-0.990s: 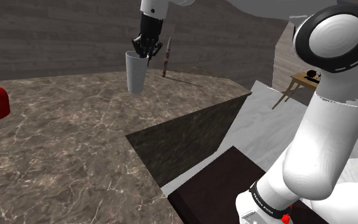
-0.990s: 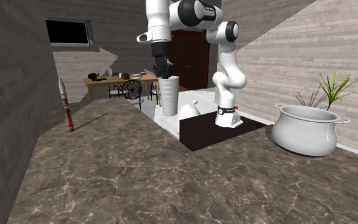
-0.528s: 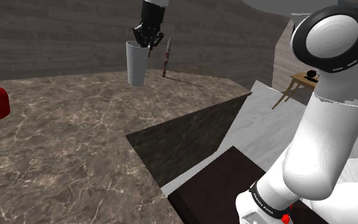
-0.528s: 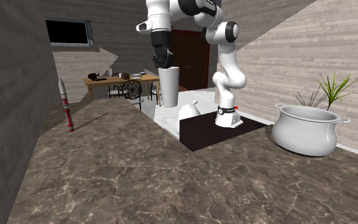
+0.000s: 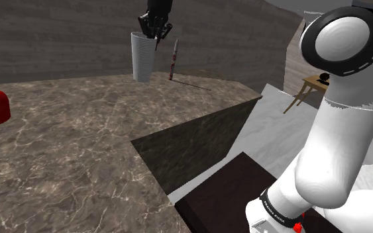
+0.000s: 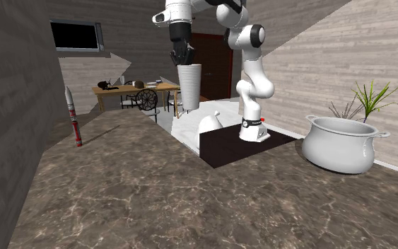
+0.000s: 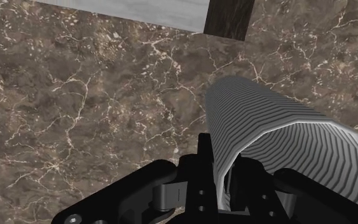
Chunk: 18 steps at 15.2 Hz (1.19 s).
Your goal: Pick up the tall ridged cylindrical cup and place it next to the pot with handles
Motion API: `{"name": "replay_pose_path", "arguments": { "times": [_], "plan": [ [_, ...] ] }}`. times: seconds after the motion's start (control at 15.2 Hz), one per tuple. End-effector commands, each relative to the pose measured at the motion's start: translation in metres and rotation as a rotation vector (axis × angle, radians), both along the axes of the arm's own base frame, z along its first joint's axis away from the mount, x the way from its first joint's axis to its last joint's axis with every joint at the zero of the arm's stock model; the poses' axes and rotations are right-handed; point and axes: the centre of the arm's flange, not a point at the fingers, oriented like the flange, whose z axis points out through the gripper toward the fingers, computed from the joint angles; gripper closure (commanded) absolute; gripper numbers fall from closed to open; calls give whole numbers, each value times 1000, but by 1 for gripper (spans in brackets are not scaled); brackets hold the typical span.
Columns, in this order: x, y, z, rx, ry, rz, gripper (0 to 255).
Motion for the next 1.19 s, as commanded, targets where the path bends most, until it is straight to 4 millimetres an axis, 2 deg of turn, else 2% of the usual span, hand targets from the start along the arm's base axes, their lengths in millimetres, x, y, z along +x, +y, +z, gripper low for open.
{"name": "replay_pose_path", "arguments": {
  "times": [0.0, 1.12],
  "plan": [
    [-15, 13, 3, 0, 0, 0, 255],
    [-178, 168, 3, 0, 0, 0, 255]
  ]
}}
